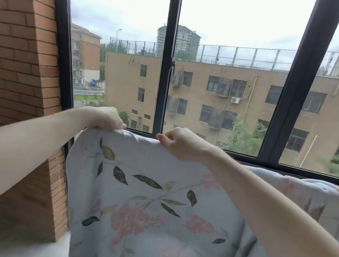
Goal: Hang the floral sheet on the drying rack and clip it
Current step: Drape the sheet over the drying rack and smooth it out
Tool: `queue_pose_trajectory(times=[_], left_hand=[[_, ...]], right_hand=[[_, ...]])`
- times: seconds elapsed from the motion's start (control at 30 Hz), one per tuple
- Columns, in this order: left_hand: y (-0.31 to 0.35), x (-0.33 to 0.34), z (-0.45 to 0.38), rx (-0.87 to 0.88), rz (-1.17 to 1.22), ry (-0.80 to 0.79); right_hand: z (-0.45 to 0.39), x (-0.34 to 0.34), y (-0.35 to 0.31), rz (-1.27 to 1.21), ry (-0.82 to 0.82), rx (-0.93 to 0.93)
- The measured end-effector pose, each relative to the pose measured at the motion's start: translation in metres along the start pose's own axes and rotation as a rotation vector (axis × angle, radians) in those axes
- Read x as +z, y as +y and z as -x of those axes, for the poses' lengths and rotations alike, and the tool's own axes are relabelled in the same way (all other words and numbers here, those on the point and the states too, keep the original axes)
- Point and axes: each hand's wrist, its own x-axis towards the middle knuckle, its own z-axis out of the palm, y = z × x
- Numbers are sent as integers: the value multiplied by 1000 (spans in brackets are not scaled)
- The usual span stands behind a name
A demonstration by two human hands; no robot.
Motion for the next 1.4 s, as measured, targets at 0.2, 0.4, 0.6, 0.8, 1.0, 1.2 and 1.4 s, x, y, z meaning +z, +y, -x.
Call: queue_pose_trajectory(times=[0.2,0.4,0.6,0.8,1.0,1.2,1.4], left_hand=[[-3,-25,22,94,173,155],[64,-79,19,351,253,420],[95,-117,-36,266,272,587],[43,-13,-65,162,-210,59],[1,4,-28,307,3,-134],[-77,-2,25,382,310,-72],[-147,33,45,489,397,124]], right_hand=[[10,12,-22,-13,59,-37],[16,-16,-31,-87,-31,71],[21,-52,5,-42,-10,257],[40,-21,42,-13,-97,500],[44,-21,36,-54,-104,570],[41,-20,28,-73,-34,523],[42,-18,41,-154,-30,504]])
